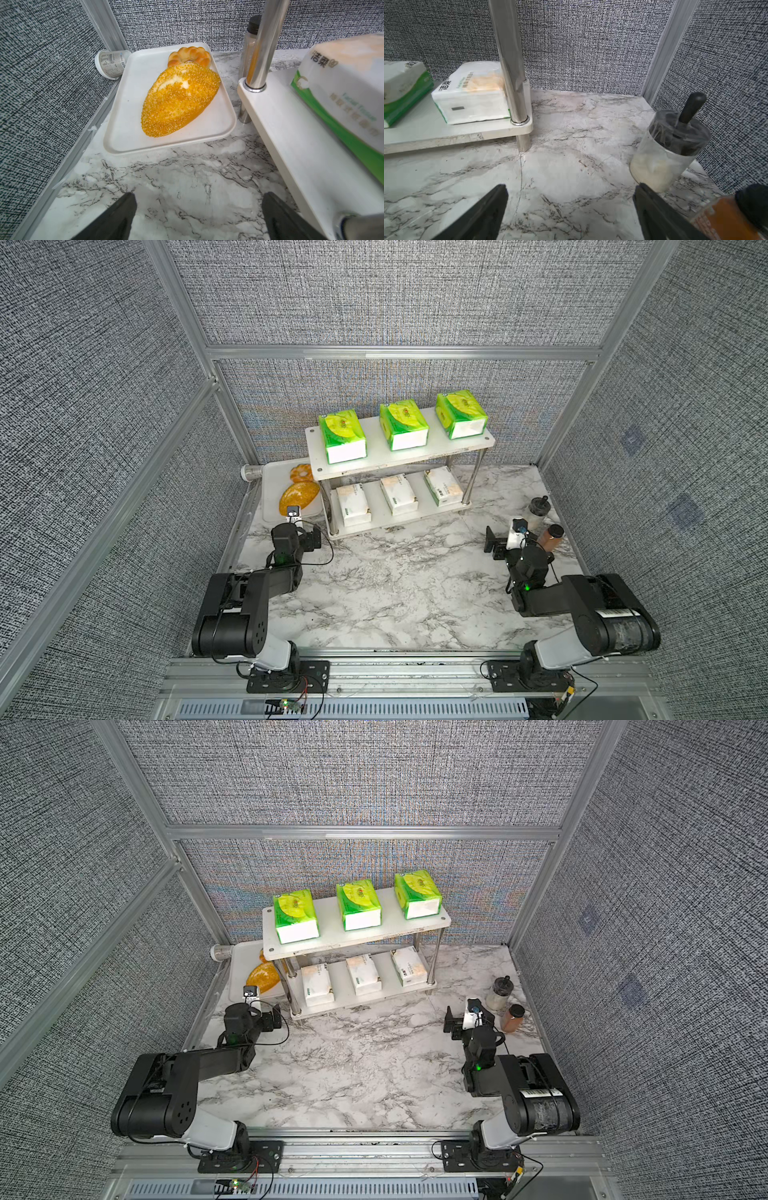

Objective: Place the tissue boxes on the shelf by color
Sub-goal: Reset both arms

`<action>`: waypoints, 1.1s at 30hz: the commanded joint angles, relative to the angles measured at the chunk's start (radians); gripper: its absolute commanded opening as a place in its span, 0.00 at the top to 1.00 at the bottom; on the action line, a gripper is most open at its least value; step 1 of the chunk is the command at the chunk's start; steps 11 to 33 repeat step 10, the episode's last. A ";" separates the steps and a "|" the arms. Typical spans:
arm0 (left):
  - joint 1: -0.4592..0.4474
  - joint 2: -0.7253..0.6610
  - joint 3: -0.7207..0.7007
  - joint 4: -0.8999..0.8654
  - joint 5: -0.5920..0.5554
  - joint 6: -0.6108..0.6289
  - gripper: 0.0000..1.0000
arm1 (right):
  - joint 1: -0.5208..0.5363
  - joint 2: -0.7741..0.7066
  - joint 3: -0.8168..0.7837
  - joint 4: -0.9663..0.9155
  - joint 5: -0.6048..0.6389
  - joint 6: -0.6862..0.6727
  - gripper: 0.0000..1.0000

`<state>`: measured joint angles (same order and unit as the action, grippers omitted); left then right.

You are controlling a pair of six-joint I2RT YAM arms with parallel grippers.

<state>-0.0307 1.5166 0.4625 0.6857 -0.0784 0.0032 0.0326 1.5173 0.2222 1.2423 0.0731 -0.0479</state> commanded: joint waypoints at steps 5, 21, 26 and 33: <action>0.002 0.012 0.012 0.024 0.005 0.001 0.01 | -0.005 0.002 0.005 -0.008 -0.011 0.019 0.01; 0.001 0.002 0.002 0.028 0.006 0.002 0.01 | -0.005 0.001 0.005 -0.010 -0.013 0.020 0.01; 0.001 0.002 0.002 0.028 0.006 0.002 0.01 | -0.005 0.001 0.005 -0.010 -0.013 0.020 0.01; 0.001 0.002 0.002 0.028 0.006 0.002 0.01 | -0.005 0.001 0.005 -0.010 -0.013 0.020 0.01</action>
